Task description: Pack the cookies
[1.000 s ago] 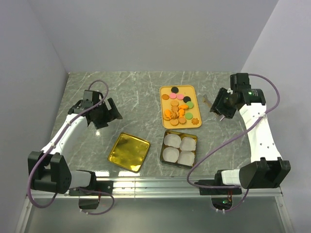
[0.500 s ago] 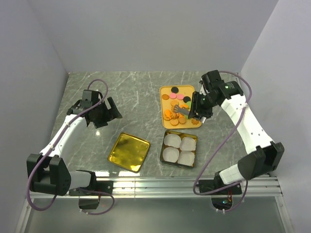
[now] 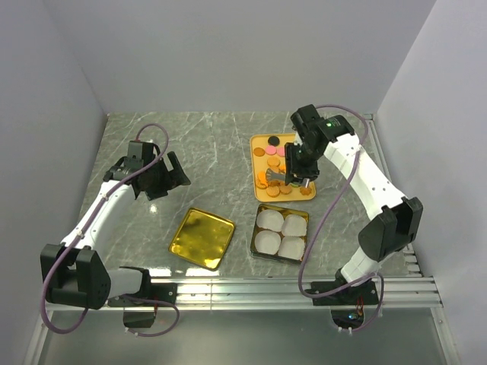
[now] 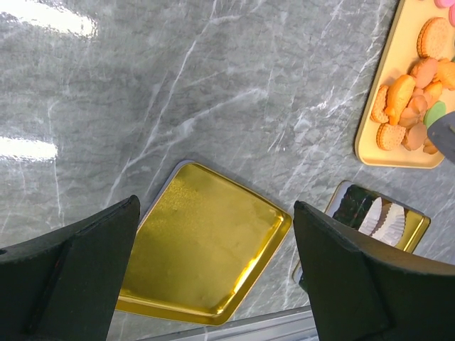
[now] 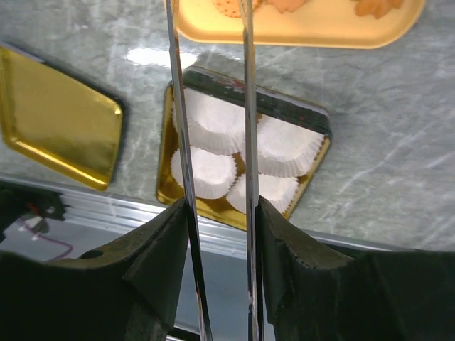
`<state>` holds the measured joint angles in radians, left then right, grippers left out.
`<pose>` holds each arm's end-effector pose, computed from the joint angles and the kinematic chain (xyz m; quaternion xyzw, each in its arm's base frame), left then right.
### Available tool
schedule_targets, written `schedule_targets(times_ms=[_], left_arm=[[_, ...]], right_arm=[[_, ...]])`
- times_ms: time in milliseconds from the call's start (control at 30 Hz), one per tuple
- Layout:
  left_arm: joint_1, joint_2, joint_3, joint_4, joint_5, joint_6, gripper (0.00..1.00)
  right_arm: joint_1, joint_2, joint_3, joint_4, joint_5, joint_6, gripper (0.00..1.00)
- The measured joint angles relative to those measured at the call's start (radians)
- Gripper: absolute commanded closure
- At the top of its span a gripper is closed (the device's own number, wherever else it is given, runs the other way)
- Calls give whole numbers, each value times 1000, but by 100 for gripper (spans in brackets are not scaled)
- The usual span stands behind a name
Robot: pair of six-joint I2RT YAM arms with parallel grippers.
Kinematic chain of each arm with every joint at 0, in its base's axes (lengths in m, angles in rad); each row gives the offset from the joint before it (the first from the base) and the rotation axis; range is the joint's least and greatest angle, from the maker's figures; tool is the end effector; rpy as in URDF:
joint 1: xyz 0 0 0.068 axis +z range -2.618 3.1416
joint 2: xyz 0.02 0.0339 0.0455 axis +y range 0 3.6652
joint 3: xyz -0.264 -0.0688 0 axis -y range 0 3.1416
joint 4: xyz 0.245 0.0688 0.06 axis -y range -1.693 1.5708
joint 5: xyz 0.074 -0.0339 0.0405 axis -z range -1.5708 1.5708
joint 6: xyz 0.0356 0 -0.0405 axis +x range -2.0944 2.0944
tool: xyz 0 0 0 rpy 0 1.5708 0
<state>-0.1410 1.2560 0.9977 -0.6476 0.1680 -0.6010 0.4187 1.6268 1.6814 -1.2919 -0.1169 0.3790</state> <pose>0.2544 -0.0421 0.2741 -0.1881 0.9234 -0.1918 0.2743 0.2833 0.1306 0.3470 -0.0292 0.9841 0.1174 0.1303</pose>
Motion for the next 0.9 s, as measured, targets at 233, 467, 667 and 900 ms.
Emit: schedule_targets(times_ms=[233,467,667,900], left_arm=[[0,-6,0,0,-8,6,5],[0,-6,0,-1,-9,6,5],[0,-14,0,-3,-18,6,5],[0,-17,1,-8,-28,6,5]], right_arm=[[39,54,74,-32,95,-8,50],[53,78,75,-37,114,-11,49],[57,81,73,-32,116,-16,49],[68,127,71,-23,116,-23,49]])
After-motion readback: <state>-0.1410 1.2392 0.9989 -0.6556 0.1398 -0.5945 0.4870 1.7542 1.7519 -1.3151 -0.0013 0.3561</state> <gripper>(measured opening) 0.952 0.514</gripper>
